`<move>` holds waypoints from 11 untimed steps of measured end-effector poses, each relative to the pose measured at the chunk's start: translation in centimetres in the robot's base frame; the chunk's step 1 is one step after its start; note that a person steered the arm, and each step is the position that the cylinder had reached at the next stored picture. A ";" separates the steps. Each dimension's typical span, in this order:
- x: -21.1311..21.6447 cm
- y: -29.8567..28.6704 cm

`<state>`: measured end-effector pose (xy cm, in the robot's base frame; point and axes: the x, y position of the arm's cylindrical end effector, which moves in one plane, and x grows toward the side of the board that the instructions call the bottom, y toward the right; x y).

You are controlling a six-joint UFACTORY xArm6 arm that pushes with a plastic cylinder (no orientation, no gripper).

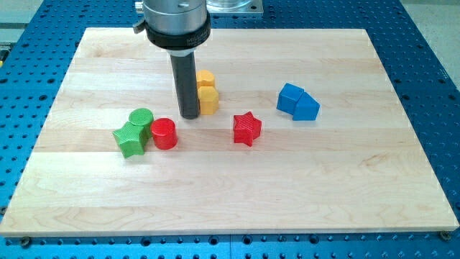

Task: Slide the red circle to the bottom of the red star

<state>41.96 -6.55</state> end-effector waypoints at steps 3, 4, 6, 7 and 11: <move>-1.7 -4.8; -0.2 -5.2; 8.4 -5.2; 9.7 -5.2; 10.5 7.5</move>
